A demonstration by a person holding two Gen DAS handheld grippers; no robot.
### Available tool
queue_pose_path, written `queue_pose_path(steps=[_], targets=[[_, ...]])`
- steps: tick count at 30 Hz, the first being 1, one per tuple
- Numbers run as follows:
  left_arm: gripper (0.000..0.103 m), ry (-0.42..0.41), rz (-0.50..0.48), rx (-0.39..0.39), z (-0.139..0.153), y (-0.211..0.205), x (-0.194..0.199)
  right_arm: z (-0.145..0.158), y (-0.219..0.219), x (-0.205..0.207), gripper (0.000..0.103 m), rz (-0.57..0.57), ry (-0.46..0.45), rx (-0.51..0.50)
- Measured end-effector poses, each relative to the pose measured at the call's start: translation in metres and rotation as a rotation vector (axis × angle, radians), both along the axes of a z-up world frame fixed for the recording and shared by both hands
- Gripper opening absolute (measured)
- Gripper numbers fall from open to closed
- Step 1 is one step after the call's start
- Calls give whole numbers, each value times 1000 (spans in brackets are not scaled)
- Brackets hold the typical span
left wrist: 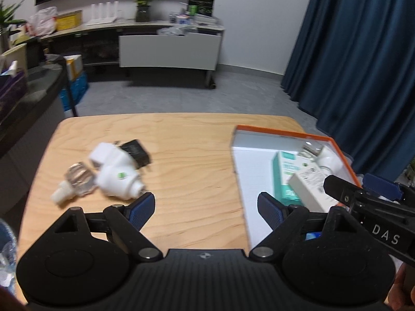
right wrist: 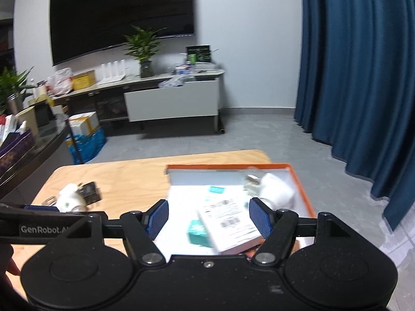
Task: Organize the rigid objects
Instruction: 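Move both tools back toward the remaining plug-in fresheners, then grasp the glass refill bottle with the left tool while the right tool grasps the white freshener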
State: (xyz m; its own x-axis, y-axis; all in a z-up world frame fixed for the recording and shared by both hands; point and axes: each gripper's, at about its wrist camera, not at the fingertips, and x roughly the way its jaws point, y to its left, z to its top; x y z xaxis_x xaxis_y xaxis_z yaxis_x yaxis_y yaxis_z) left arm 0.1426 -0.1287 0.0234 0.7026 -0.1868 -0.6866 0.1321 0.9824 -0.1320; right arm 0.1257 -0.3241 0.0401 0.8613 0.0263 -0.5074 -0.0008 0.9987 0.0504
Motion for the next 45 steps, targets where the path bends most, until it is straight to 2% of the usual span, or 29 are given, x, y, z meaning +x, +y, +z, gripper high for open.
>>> queue_pose_path(steps=[15, 30, 37, 45], targets=[[89, 6, 102, 5, -4, 62, -21, -7, 66, 0, 82, 130, 24, -12], [91, 29, 192, 26, -21, 114, -21, -18, 103, 5, 82, 213, 50, -34], [94, 41, 142, 46, -34, 132, 1, -25, 109, 11, 82, 220, 68, -39], [97, 19, 49, 116, -57, 145, 41, -32, 112, 20, 82, 215, 86, -45]])
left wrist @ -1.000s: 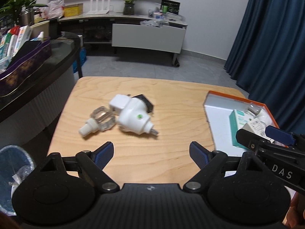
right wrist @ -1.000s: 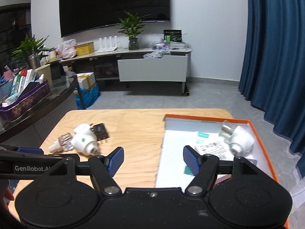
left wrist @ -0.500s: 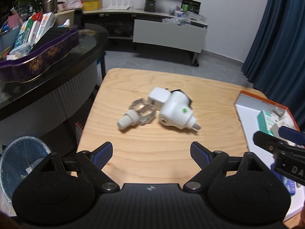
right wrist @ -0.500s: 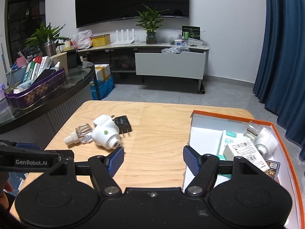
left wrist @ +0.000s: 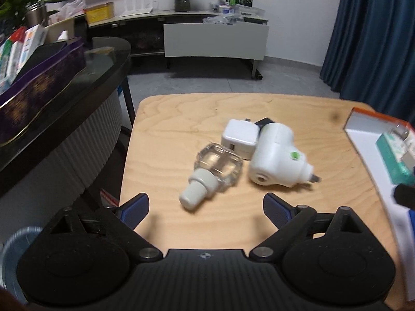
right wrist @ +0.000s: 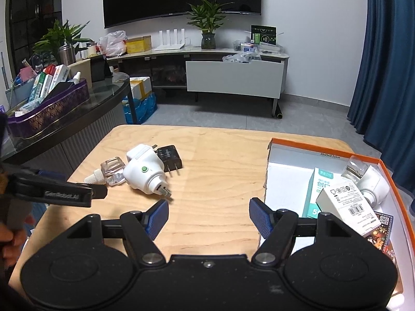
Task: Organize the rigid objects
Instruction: 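Grasp the glass refill bottle with the left tool while the right tool grasps the white freshener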
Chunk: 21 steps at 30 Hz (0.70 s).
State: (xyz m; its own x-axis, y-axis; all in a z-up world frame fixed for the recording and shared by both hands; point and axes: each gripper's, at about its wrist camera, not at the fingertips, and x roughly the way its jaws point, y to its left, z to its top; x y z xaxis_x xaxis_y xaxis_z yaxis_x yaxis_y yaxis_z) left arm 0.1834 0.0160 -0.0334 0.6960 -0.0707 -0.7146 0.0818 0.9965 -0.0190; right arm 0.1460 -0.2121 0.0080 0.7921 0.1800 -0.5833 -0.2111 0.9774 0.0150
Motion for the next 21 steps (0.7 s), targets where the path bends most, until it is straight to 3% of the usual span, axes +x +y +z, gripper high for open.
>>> queue_pose_path(steps=[9, 13, 15, 17, 21], targets=[[96, -43, -125, 39, -15, -2, 30, -8, 6, 16, 82, -1, 9, 3], [81, -41, -173, 5, -23, -1, 36, -13, 13, 24, 82, 17, 21, 7], [70, -58, -192, 11, -22, -1, 34, -15, 18, 29, 82, 40, 30, 9], [51, -68, -208, 2, -20, -3, 32, -17, 23, 35, 82, 61, 39, 25], [51, -61, -208, -12, -19, -6, 26, -20, 33, 52, 83, 104, 67, 94]])
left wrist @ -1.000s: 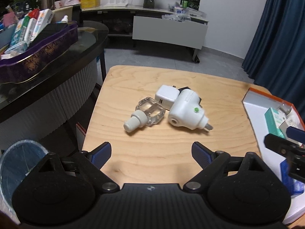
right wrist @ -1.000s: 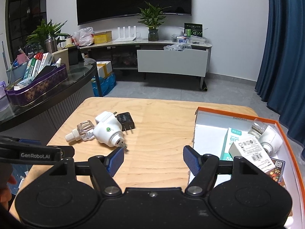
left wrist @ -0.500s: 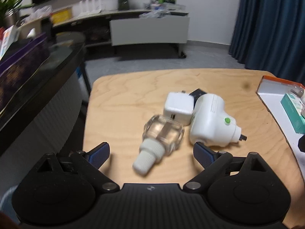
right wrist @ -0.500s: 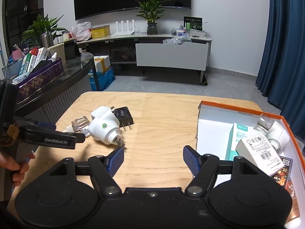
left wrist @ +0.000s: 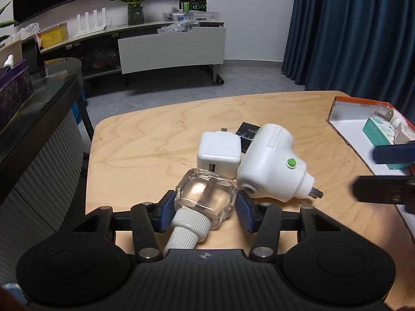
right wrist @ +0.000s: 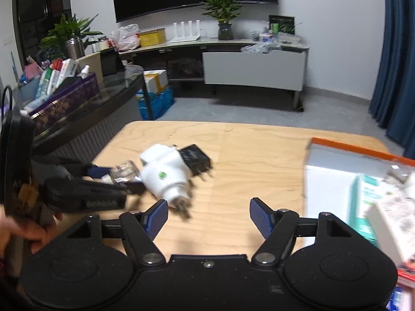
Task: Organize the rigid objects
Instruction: 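Grasp the glass refill bottle with the left tool while the right tool grasps the white freshener, then carry the glass bottle and white freshener over the white lid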
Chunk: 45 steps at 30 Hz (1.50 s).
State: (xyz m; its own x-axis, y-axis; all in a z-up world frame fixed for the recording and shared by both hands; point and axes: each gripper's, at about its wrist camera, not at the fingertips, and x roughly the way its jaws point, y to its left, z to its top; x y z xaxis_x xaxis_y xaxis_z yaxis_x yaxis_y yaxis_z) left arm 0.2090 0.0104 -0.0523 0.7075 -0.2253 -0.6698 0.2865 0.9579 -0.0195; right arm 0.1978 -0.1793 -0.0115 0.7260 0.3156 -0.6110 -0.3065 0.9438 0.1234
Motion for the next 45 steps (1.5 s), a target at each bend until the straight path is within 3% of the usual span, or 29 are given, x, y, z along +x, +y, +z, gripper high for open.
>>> queue_pose_path(steps=[10, 18, 19, 20, 32, 45], targets=[[51, 26, 175, -41, 14, 18, -20, -11, 40, 47, 88, 107, 50, 34], [51, 18, 214, -80, 17, 21, -27, -34, 60, 77, 89, 113, 109, 3], [51, 19, 214, -83, 17, 21, -27, -36, 61, 77, 84, 111, 108, 6], [51, 21, 216, -86, 16, 21, -27, -35, 60, 76, 80, 106, 97, 0], [51, 13, 200, -109, 23, 3, -47, -7, 29, 27, 79, 62, 16, -42], [51, 13, 199, -122, 44, -37, -92, 27, -27, -45, 79, -42, -37, -12]])
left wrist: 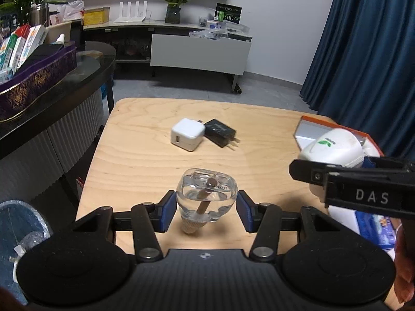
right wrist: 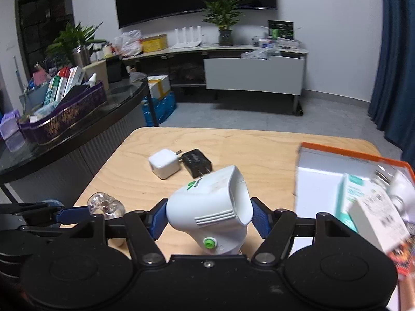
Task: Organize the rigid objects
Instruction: 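Carry the glass bottle and white freshener over the white lid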
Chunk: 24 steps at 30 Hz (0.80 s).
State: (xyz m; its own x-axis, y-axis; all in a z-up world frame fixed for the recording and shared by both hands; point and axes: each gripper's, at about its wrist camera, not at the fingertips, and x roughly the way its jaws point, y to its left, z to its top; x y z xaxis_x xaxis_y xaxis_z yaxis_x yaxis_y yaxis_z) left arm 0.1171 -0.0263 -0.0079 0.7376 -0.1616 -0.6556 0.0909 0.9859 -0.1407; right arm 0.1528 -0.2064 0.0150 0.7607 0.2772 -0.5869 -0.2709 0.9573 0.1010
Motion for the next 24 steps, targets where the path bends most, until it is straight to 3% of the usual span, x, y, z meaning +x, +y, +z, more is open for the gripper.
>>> queue_pose_path(steps=[24], targets=[[51, -73, -52, 41, 34, -75, -52, 17, -85, -83, 79, -137, -52, 112]])
